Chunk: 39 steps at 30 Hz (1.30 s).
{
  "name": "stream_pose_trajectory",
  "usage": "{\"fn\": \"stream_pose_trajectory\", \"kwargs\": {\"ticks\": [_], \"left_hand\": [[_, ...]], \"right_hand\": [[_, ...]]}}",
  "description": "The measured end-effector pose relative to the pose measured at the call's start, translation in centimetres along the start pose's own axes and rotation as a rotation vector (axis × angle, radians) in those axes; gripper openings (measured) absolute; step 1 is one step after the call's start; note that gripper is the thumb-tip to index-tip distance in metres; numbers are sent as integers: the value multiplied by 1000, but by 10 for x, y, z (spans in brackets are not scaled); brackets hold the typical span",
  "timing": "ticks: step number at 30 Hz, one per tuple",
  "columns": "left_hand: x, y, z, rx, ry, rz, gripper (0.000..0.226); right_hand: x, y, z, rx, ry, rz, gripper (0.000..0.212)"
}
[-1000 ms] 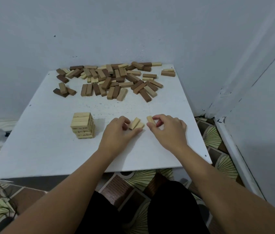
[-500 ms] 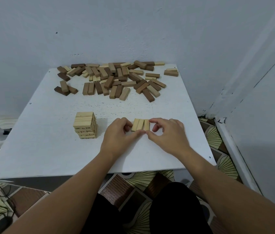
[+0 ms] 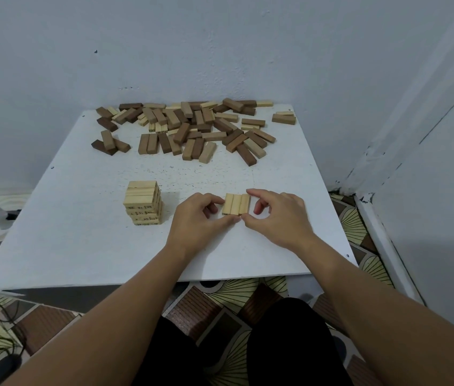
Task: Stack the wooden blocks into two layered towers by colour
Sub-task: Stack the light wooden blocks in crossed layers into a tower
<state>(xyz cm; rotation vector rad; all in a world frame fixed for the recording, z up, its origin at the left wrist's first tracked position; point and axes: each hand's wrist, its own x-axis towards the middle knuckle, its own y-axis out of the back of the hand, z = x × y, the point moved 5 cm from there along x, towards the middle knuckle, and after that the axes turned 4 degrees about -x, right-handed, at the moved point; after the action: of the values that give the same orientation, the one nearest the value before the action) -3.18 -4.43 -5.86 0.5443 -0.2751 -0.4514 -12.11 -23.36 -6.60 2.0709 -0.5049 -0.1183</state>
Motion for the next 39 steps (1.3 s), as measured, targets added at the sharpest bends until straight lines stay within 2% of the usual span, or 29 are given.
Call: {"fn": "stream_pose_trajectory", "kwargs": {"ticks": [4,15,23,32,36,39], "left_hand": [[1,0,0,23,-22,5,37],[2,0,1,39,-34,1,41],[3,0,-2,11,-29,5,30],[6,0,-5,-95,74,-44,26],[12,2,-1,-110,137,-85,39],[22,3,8,-9,160,-198,58]], "right_hand": [[1,0,1,2,-10,-4,53],[1,2,1,17,-13,-15,58],[2,3,1,0,-7,-43,57],[4,5,1,29,-20,-62,55],[4,5,0,21,-15,-80,56],[4,5,0,16,-12,-96,57]]}}
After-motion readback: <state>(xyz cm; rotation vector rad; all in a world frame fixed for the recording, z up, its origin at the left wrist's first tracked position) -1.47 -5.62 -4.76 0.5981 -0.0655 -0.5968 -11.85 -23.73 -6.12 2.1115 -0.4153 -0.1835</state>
